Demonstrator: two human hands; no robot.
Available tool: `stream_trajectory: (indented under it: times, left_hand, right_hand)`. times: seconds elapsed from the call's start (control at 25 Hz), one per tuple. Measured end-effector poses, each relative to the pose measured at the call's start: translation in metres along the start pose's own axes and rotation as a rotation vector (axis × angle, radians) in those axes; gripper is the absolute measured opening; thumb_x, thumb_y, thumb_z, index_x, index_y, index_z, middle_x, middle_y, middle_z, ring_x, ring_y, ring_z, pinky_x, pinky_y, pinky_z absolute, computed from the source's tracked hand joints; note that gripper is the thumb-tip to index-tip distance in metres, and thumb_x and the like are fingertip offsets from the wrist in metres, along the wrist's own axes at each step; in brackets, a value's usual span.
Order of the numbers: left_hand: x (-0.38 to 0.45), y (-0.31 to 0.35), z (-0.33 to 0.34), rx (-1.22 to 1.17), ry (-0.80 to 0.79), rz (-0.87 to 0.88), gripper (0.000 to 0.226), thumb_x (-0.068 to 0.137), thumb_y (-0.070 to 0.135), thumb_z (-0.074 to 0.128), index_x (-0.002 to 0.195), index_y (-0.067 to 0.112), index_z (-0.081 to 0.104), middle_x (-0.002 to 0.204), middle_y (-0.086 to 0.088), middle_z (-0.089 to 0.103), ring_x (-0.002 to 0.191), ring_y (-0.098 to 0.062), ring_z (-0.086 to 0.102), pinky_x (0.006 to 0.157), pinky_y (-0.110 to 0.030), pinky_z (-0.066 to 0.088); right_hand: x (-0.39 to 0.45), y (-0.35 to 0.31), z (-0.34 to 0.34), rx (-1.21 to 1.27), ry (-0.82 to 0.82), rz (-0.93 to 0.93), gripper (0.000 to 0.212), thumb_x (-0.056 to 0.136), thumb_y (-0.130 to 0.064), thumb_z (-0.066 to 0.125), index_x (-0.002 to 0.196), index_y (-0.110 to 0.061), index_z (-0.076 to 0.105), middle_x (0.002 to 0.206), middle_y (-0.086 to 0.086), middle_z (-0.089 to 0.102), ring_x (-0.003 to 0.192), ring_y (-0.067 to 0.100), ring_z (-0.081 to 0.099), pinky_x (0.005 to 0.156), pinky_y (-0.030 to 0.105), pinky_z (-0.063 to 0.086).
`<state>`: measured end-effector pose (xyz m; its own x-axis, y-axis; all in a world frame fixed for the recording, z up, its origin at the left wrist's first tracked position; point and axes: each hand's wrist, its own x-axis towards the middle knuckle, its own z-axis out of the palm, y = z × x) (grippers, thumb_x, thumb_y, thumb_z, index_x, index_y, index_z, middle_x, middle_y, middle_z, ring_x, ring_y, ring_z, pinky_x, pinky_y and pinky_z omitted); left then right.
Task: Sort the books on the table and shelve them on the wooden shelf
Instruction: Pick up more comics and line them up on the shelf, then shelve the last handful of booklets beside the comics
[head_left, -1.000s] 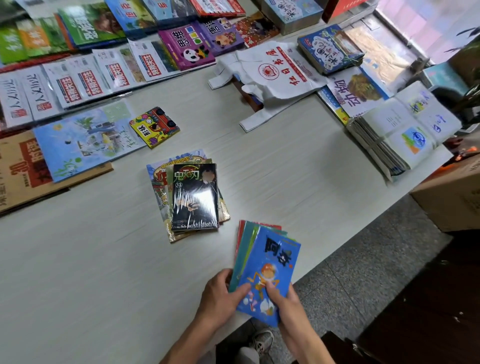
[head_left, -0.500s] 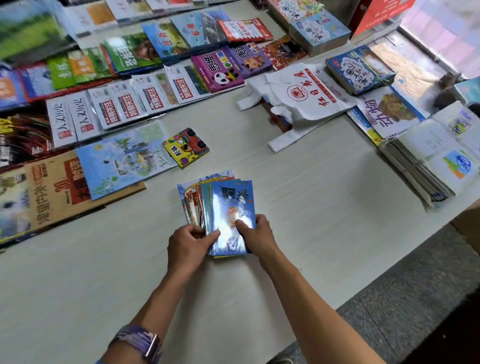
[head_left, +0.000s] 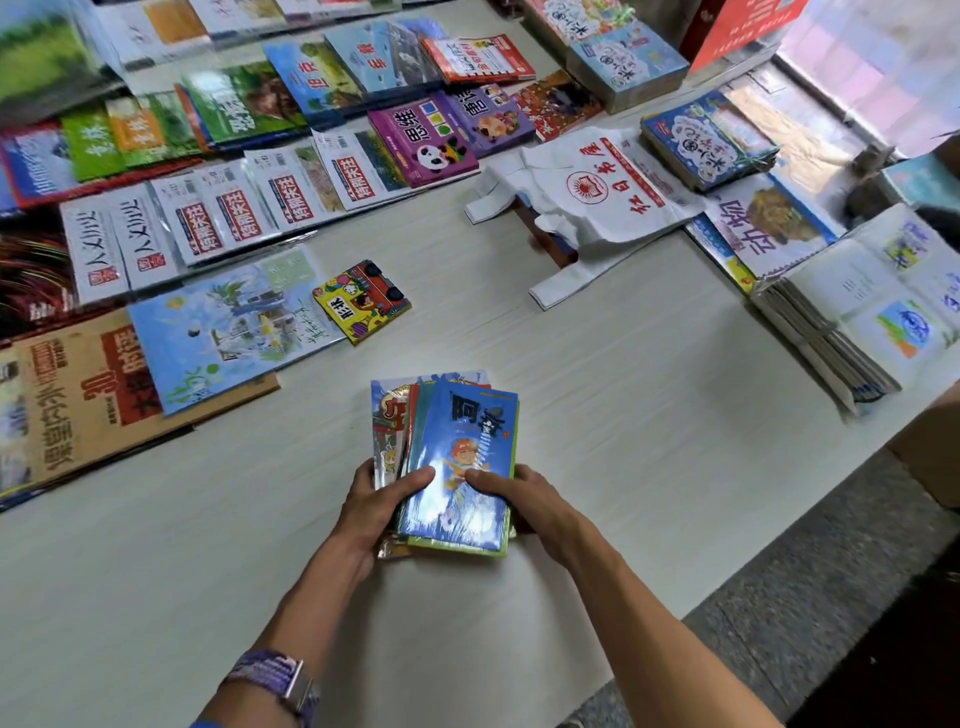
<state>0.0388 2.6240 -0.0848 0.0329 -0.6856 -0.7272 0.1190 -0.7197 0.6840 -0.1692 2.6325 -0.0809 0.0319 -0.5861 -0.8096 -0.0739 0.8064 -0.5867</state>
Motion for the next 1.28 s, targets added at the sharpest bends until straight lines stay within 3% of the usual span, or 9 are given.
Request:
stream_trajectory:
  times: [0.08,0.2,0.4,0.56,0.76,1.04,1.28]
  left_hand:
    - [-0.009,-0.015,-0.001,0.013,-0.08,-0.02,0.088,0.043,0.037,0.094,0.122,0.016,0.06,0.11,-0.012,0.076,0.095,-0.032,0.075,0.082,-0.047,0.061]
    - [-0.031,-0.037,0.006,0.014,-0.22,-0.053,0.087,0.05,0.029,0.094,0.127,0.016,0.056,0.115,-0.015,0.074,0.102,-0.038,0.072,0.092,-0.056,0.056]
    - [-0.077,-0.059,0.043,-0.001,-0.326,-0.012,0.087,0.048,0.021,0.095,0.125,0.019,0.055,0.111,-0.015,0.075,0.096,-0.04,0.073,0.075,-0.046,0.062]
    - [-0.117,-0.052,0.094,0.046,-0.455,0.08,0.081,0.053,0.017,0.095,0.123,0.025,0.055,0.109,-0.011,0.076,0.094,-0.039,0.074,0.069,-0.041,0.062]
    - [-0.176,-0.04,0.179,0.14,-0.606,0.18,0.077,0.058,0.018,0.091,0.125,0.026,0.053,0.109,-0.007,0.076,0.092,-0.035,0.075,0.068,-0.039,0.062]
    - [-0.288,-0.054,0.298,0.233,-0.86,0.273,0.084,0.048,0.027,0.098,0.122,0.028,0.056,0.11,-0.009,0.076,0.092,-0.037,0.075,0.068,-0.042,0.062]
    - [-0.372,-0.072,0.38,0.34,-1.182,0.292,0.091,0.049,0.027,0.101,0.127,0.033,0.055,0.115,-0.012,0.074,0.097,-0.042,0.073,0.074,-0.048,0.061]
  right_hand:
    - [-0.015,0.025,-0.001,0.08,-0.01,0.024,0.086,0.055,-0.055,0.089,0.124,-0.009,0.064,0.116,0.011,0.075,0.107,0.033,0.072,0.101,0.055,0.052]
    - [-0.045,0.06,-0.007,0.307,0.011,0.015,0.084,0.061,-0.038,0.093,0.129,-0.007,0.055,0.118,0.015,0.074,0.105,0.035,0.073,0.097,0.055,0.055]
    - [-0.098,0.098,-0.029,0.413,0.181,-0.072,0.096,0.045,-0.036,0.094,0.124,-0.001,0.053,0.107,0.018,0.077,0.092,0.037,0.076,0.074,0.044,0.062]
    - [-0.15,0.119,-0.073,0.517,0.266,-0.175,0.101,0.041,-0.038,0.099,0.126,-0.006,0.056,0.113,0.02,0.075,0.098,0.044,0.072,0.089,0.06,0.057]
    - [-0.231,0.129,-0.136,0.616,0.402,-0.325,0.105,0.038,-0.041,0.1,0.127,-0.008,0.055,0.113,0.02,0.075,0.098,0.046,0.072,0.09,0.062,0.056]
    - [-0.362,0.181,-0.216,0.817,0.576,-0.555,0.073,0.064,-0.016,0.083,0.129,0.001,0.055,0.113,0.025,0.073,0.093,0.045,0.072,0.077,0.05,0.063]
    - [-0.467,0.23,-0.243,0.95,0.867,-0.676,0.083,0.052,-0.027,0.094,0.126,-0.006,0.06,0.111,0.019,0.076,0.098,0.044,0.073,0.089,0.059,0.057]
